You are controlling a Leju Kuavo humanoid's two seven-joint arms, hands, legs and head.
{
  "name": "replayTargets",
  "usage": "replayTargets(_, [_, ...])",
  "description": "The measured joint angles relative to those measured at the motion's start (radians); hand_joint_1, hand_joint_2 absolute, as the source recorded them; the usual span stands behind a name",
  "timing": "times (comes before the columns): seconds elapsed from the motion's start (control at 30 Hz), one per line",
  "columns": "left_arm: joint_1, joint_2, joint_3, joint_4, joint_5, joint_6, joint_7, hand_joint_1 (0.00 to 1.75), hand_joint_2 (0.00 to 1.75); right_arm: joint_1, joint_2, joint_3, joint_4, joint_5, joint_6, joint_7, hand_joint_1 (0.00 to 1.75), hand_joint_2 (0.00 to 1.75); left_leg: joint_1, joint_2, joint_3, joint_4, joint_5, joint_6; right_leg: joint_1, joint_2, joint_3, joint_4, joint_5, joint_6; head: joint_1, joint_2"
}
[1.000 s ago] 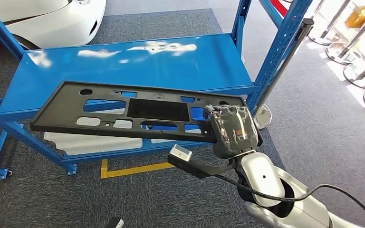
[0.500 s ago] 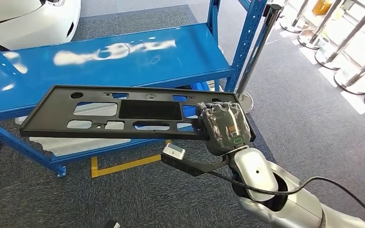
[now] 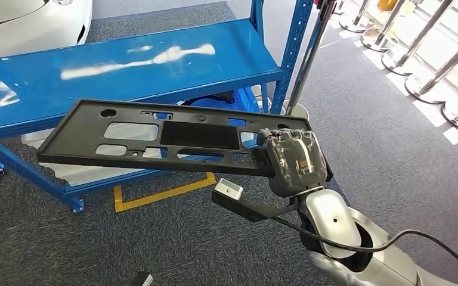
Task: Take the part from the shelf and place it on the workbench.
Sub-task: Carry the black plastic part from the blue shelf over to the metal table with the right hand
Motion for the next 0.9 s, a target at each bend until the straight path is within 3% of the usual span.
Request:
replayTargets(0.07, [0.001, 0.001, 0.001, 0.001, 0.0, -0.002, 0.0, 0.0, 1.75, 0.0, 0.0, 0.0, 0.0, 0.0, -0.001, 0.0, 1.75, 1.75, 0.001, -0.009, -0.009, 0.007, -0.015, -0.012, -0.004, 0.007, -0.015, -0.011, 0.028, -0.007, 0.005, 0.0])
replayTargets(0.1, [0.001, 0.002, 0.001, 0.002, 0.0, -0.003, 0.0, 0.0, 1.75, -0.001, 0.001, 0.0, 0.0, 0.0, -0.001, 0.0, 1.75, 1.75, 0.002, -0.02, -0.017, 0.034, -0.05, -0.017, -0.008, 0.009, -0.025, -0.015, 0.043, -0.014, 0.002, 0.0])
replayTargets(0.17, [0.001, 0.002, 0.004, 0.003, 0.0, -0.005, 0.0, 0.0, 1.75, -0.001, 0.002, 0.001, 0.0, 0.0, -0.001, 0.0, 1.75, 1.75, 0.005, -0.04, -0.041, 0.14, -0.155, -0.025, -0.011, 0.016, -0.053, -0.012, 0.065, -0.023, -0.01, 0.0])
replayTargets(0.2, [0.001, 0.003, 0.006, 0.004, 0.0, -0.005, 0.0, 0.0, 1.75, -0.001, 0.002, 0.002, 0.0, 0.0, -0.001, 0.0, 1.75, 1.75, 0.007, -0.044, -0.05, 0.203, -0.192, -0.028, -0.011, 0.021, -0.07, -0.007, 0.075, -0.025, -0.015, 0.0])
replayTargets(0.23, [0.001, 0.004, 0.008, 0.004, -0.001, -0.005, 0.0, 0.0, 1.75, 0.0, 0.002, 0.002, 0.0, 0.0, -0.001, 0.0, 1.75, 1.75, 0.008, -0.045, -0.05, 0.252, -0.203, -0.032, -0.012, 0.027, -0.088, -0.001, 0.085, -0.024, -0.019, 0.0])
replayTargets(0.3, [0.0, 0.004, 0.012, 0.005, -0.001, -0.005, 0.0, 0.0, 1.75, 0.0, 0.002, 0.003, 0.0, -0.001, -0.001, 0.0, 1.75, 1.75, 0.012, -0.048, -0.014, 0.269, -0.16, -0.039, -0.015, 0.04, -0.128, 0.015, 0.106, -0.018, -0.027, 0.0])
replayTargets(0.33, [0.0, 0.005, 0.014, 0.005, -0.002, -0.005, 0.0, 0.0, 1.75, 0.0, 0.002, 0.003, 0.0, -0.001, -0.001, 0.0, 1.75, 1.75, 0.015, -0.053, 0.024, 0.233, -0.131, -0.041, -0.017, 0.046, -0.148, 0.023, 0.115, -0.013, -0.031, 0.0])
replayTargets(0.37, [-0.002, 0.005, 0.015, 0.005, -0.002, -0.005, 0.0, 0.0, 1.75, 0.0, 0.002, 0.003, 0.0, -0.001, -0.001, 0.0, 1.75, 1.75, 0.018, -0.065, 0.072, 0.172, -0.125, -0.042, -0.019, 0.053, -0.166, 0.032, 0.125, -0.006, -0.035, 0.0])
replayTargets(0.43, [-0.004, 0.005, 0.017, 0.005, -0.004, -0.005, -0.001, 0.0, 1.75, -0.001, 0.002, 0.003, -0.001, 0.0, -0.002, 0.0, 1.75, 1.75, 0.018, -0.09, 0.146, 0.05, -0.152, -0.035, -0.019, 0.064, -0.191, 0.045, 0.144, 0.007, -0.041, 0.0])
replayTargets(0.47, [-0.004, 0.005, 0.017, 0.005, -0.006, -0.006, -0.002, 0.0, 1.75, -0.001, 0.002, 0.003, -0.002, 0.0, -0.003, 0.0, 1.75, 1.75, 0.015, -0.097, 0.16, 0.016, -0.166, -0.029, -0.019, 0.069, -0.198, 0.045, 0.155, 0.015, -0.043, 0.0])
replayTargets(0.53, [-0.004, 0.004, 0.017, 0.005, -0.007, -0.008, -0.003, 0.0, 1.75, 0.001, 0.002, 0.003, -0.002, 0.0, -0.004, 0.0, 1.75, 1.75, 0.013, -0.085, 0.15, 0.004, -0.153, -0.015, -0.023, 0.08, -0.206, 0.039, 0.177, 0.027, -0.041, 0.0])
replayTargets(0.57, [-0.004, 0.004, 0.017, 0.005, -0.007, -0.008, -0.003, 0.0, 1.75, 0.002, 0.001, 0.003, -0.002, 0.0, -0.004, 0.0, 1.75, 1.75, 0.014, -0.077, 0.139, 0.001, -0.141, -0.008, -0.024, 0.077, -0.213, 0.044, 0.167, 0.033, -0.04, 0.0])
replayTargets(0.6, [-0.005, 0.003, 0.018, 0.006, -0.008, -0.008, -0.003, 0.0, 1.75, 0.003, 0.001, 0.003, -0.002, 0.0, -0.005, 0.0, 1.75, 1.75, 0.017, -0.067, 0.126, -0.002, -0.127, 0.0, -0.025, 0.069, -0.223, 0.065, 0.134, 0.037, -0.035, 0.0])
replayTargets(0.63, [-0.005, 0.003, 0.019, 0.006, -0.008, -0.008, -0.003, 0.0, 1.75, 0.003, 0.0, 0.002, -0.001, 0.0, -0.005, 0.0, 1.75, 1.75, 0.019, -0.058, 0.112, -0.005, -0.113, 0.006, -0.027, 0.058, -0.233, 0.103, 0.083, 0.042, -0.03, 0.0])
replayTargets(0.7, [-0.004, 0.003, 0.021, 0.007, -0.009, -0.008, -0.003, 0.0, 1.75, 0.003, 0.0, 0.002, -0.001, 0.0, -0.005, 0.0, 1.75, 1.75, 0.017, -0.042, 0.08, -0.005, -0.087, 0.013, -0.028, 0.039, -0.249, 0.221, -0.023, 0.051, -0.02, 0.0])
replayTargets(0.73, [-0.004, 0.003, 0.022, 0.007, -0.009, -0.008, -0.003, 0.0, 1.75, 0.003, 0.0, 0.002, -0.001, 0.0, -0.005, 0.0, 1.75, 1.75, 0.017, -0.035, 0.066, -0.004, -0.074, 0.012, -0.03, 0.036, -0.25, 0.278, -0.041, 0.054, -0.015, 0.0])
replayTargets(0.77, [-0.004, 0.003, 0.022, 0.007, -0.01, -0.008, -0.003, 0.0, 1.75, 0.004, 0.0, 0.002, -0.001, -0.001, -0.005, 0.0, 1.75, 1.75, 0.017, -0.028, 0.049, -0.002, -0.061, 0.01, -0.032, 0.034, -0.242, 0.316, -0.03, 0.058, -0.01, 0.0])
replayTargets(0.8, [-0.004, 0.004, 0.022, 0.007, -0.01, -0.008, -0.003, 0.0, 1.75, 0.004, 0.0, 0.003, -0.001, -0.001, -0.006, 0.0, 1.75, 1.75, 0.017, -0.02, 0.033, 0.0, -0.048, 0.008, -0.035, 0.033, -0.221, 0.326, 0.0, 0.061, -0.006, 0.0])
replayTargets(0.83, [-0.005, 0.003, 0.023, 0.007, -0.01, -0.008, -0.003, 0.0, 1.75, 0.003, 0.0, 0.003, -0.001, -0.001, -0.006, 0.0, 1.75, 1.75, 0.017, -0.014, 0.018, 0.003, -0.036, 0.005, -0.038, 0.029, -0.186, 0.303, 0.033, 0.062, -0.001, 0.0])
replayTargets(0.87, [-0.005, 0.003, 0.023, 0.007, -0.01, -0.008, -0.004, 0.0, 1.75, 0.002, 0.001, 0.002, -0.001, -0.001, -0.006, 0.0, 1.75, 1.75, 0.017, -0.008, 0.004, 0.006, -0.026, 0.001, -0.04, 0.019, -0.136, 0.249, 0.048, 0.062, 0.003, 0.0])
replayTargets(0.9, [-0.005, 0.003, 0.023, 0.007, -0.01, -0.008, -0.004, 0.0, 1.75, 0.0, 0.001, 0.002, -0.002, -0.001, -0.006, 0.0, 1.75, 1.75, 0.017, -0.003, -0.005, 0.008, -0.016, -0.005, -0.037, 0.008, -0.079, 0.173, 0.041, 0.059, 0.007, 0.0])
